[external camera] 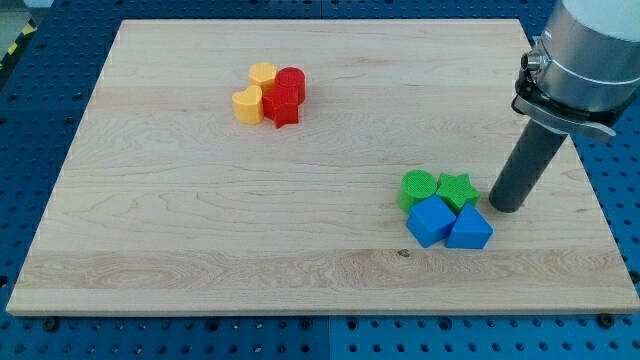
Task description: Place the green blocks diagonally bottom right to the red blocks
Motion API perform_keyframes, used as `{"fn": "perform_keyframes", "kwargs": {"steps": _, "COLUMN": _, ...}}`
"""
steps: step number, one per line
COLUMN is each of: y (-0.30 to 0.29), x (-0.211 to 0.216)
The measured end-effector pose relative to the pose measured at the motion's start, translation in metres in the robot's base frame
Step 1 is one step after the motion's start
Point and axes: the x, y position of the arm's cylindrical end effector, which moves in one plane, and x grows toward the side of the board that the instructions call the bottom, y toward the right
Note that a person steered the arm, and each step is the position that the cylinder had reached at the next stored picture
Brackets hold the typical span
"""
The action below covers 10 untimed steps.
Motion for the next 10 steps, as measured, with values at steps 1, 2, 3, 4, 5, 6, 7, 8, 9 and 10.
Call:
{"fn": "perform_keyframes", "kwargs": {"steps": 1, "y": 0.000, "x": -0.021}}
{"fn": "perform_keyframes", "kwargs": {"steps": 2, "y": -0.046, "x": -0.031}}
{"fn": "perform_keyframes", "kwargs": {"steps": 3, "y": -0.028, "x": -0.024}}
{"fn": "perform_keyframes", "kwargs": {"steps": 4, "y": -0.011, "x": -0.024}}
{"fn": "perform_keyframes", "kwargs": {"steps": 5, "y": -0.012, "x": -0.010}}
{"fn": "perform_keyframes", "kwargs": {"steps": 6, "y": -0.023, "x": 0.000}}
{"fn": "perform_keyframes", "kwargs": {"steps": 7, "y": -0.063, "x": -0.005}}
{"fn": "perform_keyframes", "kwargs": {"steps": 8, "y": -0.091, "x": -0.007}}
{"fn": "perform_keyframes", "kwargs": {"steps": 9, "y": -0.111, "x": -0.007}}
{"fn": "perform_keyframes", "kwargs": {"steps": 10, "y": -0.102, "x": -0.005}}
